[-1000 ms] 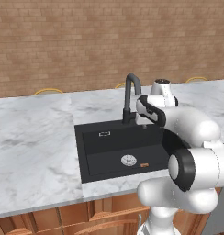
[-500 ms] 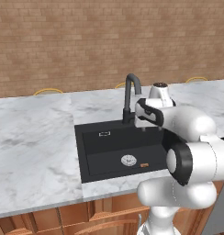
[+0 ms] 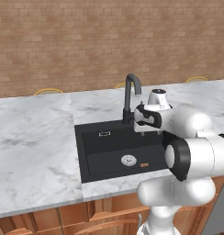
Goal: Pick up the bar soap and bar soap from the sink, and place them back in the cabinet, and close the cabinet door.
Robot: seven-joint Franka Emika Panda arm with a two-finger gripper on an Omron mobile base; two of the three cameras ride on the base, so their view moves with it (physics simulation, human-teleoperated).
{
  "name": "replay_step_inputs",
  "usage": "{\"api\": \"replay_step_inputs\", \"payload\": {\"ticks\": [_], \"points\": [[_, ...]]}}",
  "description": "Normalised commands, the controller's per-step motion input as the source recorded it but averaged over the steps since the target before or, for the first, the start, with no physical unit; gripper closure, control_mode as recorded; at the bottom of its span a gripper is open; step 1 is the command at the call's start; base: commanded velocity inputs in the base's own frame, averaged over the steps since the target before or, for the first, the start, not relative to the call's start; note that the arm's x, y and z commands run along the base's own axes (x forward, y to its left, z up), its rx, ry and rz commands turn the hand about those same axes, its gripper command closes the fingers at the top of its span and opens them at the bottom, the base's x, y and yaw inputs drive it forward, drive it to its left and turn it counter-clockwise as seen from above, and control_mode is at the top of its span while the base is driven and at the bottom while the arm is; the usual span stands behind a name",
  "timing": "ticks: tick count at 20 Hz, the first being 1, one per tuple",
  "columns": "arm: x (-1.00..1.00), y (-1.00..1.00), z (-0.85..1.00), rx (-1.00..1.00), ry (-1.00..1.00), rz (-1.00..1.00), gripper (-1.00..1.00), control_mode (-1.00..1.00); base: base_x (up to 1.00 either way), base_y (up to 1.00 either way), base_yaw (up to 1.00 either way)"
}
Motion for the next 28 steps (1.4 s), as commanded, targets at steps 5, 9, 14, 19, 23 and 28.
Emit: {"api": "replay_step_inputs", "payload": {"ticks": [5, 9, 14, 19, 23, 28], "points": [[0.02, 0.0, -0.28, 0.0, 0.0, 0.0, -1.0, -1.0, 0.0, 0.0, 0.0], [0.02, 0.0, -0.21, 0.0, 0.0, 0.0, -1.0, -1.0, 0.0, 0.0, 0.0], [0.01, -0.01, -0.15, 0.0, 0.0, 0.0, -1.0, -1.0, 0.0, 0.0, 0.0], [0.03, -0.04, -0.19, 0.0, 0.0, 0.0, -1.0, -1.0, 0.0, 0.0, 0.0], [0.03, -0.05, -0.21, 0.0, 0.0, 0.0, -1.0, -1.0, 0.0, 0.0, 0.0], [0.01, -0.03, -0.22, 0.0, 0.0, 0.0, -1.0, -1.0, 0.0, 0.0, 0.0]]}}
